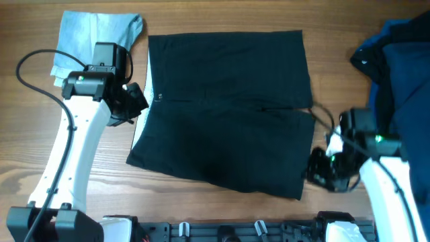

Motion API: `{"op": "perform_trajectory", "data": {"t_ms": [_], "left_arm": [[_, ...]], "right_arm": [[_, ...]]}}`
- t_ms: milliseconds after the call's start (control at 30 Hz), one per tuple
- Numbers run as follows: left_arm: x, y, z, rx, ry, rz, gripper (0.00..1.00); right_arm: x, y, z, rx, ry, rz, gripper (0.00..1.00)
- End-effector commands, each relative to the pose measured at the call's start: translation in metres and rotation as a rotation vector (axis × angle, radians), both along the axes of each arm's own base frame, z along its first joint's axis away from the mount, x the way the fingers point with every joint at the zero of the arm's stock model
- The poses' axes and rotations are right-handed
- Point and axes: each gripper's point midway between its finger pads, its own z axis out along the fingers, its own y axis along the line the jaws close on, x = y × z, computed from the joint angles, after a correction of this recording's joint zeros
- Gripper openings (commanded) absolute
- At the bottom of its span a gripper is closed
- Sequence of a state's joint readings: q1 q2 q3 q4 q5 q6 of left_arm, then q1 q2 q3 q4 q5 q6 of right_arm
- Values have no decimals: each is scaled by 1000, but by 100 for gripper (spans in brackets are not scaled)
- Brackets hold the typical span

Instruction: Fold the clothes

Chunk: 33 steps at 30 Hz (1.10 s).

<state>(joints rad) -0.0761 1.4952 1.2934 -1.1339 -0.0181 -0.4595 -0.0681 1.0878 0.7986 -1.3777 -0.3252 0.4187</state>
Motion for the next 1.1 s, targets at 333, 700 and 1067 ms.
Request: {"op": "perform_trajectory", "data": {"t_ms": [333,700,1067], "left_arm": [[13,-10,-18,-55,-17,7,25],[13,-11,-18,-60,-19,5,26],[12,-11,-18,-59,-16,6,27]], "right_arm": [[-4,-18,-41,-129,195,-151,53],[-11,7,-88,20,259,-172,48],[-22,4,-106,-4,255,-171,51]]}}
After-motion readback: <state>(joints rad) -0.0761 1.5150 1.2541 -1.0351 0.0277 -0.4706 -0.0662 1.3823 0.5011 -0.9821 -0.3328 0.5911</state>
